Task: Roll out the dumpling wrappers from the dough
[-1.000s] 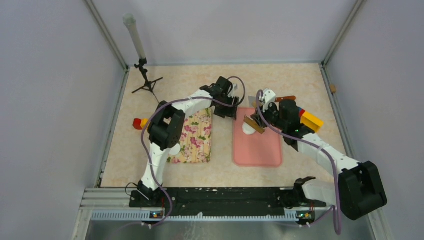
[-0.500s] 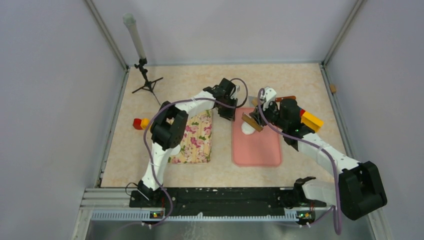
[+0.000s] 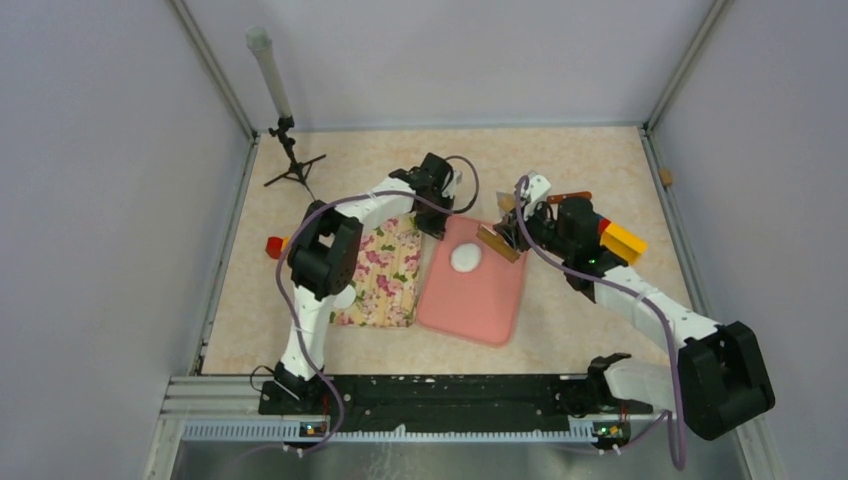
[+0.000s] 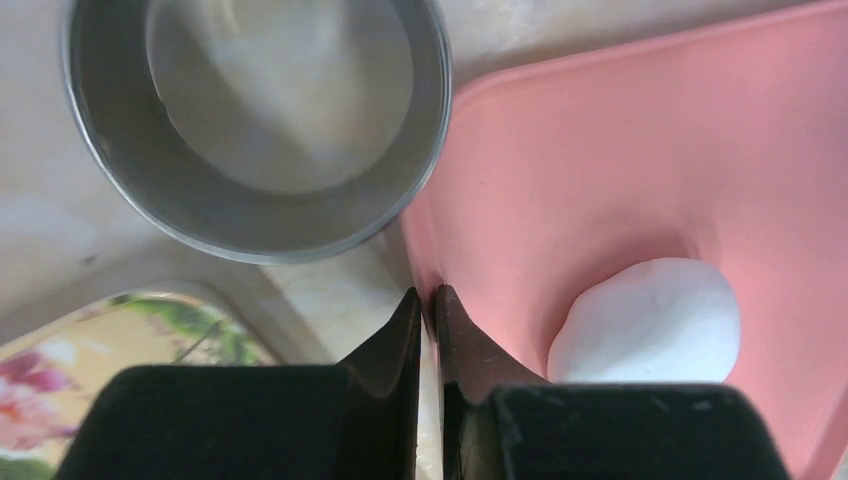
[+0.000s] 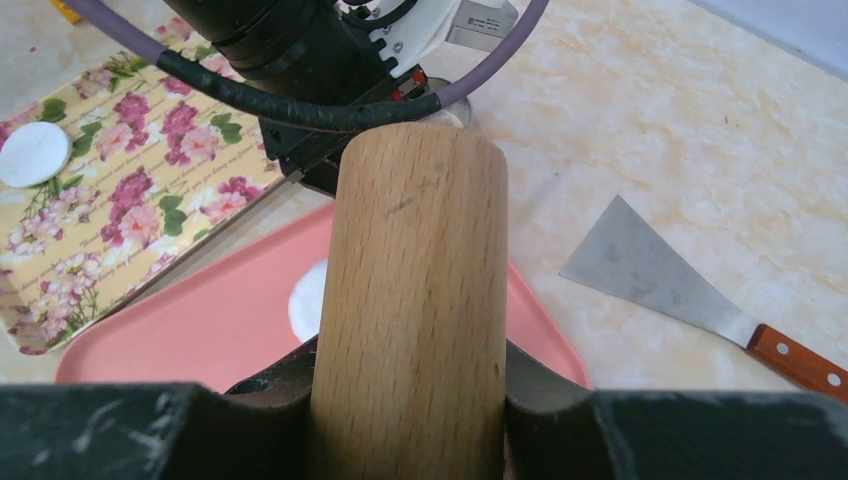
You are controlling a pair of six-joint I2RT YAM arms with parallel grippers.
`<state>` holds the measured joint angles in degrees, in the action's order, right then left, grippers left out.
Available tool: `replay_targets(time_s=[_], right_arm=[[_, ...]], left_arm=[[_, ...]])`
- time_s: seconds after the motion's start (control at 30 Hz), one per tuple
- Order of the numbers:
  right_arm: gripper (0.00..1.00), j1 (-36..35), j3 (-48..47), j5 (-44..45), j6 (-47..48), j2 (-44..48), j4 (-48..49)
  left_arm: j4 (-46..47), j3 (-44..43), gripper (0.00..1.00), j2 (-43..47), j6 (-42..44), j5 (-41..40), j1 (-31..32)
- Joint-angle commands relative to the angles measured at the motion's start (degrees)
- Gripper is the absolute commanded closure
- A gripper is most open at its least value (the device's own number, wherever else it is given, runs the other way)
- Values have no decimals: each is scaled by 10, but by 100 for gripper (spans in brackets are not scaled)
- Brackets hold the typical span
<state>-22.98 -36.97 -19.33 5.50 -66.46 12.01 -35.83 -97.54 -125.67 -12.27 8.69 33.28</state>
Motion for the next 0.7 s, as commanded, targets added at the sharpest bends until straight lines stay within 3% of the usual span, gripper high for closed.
replay_targets(time_s=[0.0, 0.3, 0.67], right_arm=[[100, -28, -11, -7, -4, -13, 85], [100, -95, -53, 12, 21, -109, 143], [100, -112, -199, 22, -34, -228, 99]], left_arm=[[-44, 35, 92, 21, 38, -72, -41], [-12, 93, 95, 27, 13, -82, -102], [16, 160, 100, 44, -28, -44, -113]])
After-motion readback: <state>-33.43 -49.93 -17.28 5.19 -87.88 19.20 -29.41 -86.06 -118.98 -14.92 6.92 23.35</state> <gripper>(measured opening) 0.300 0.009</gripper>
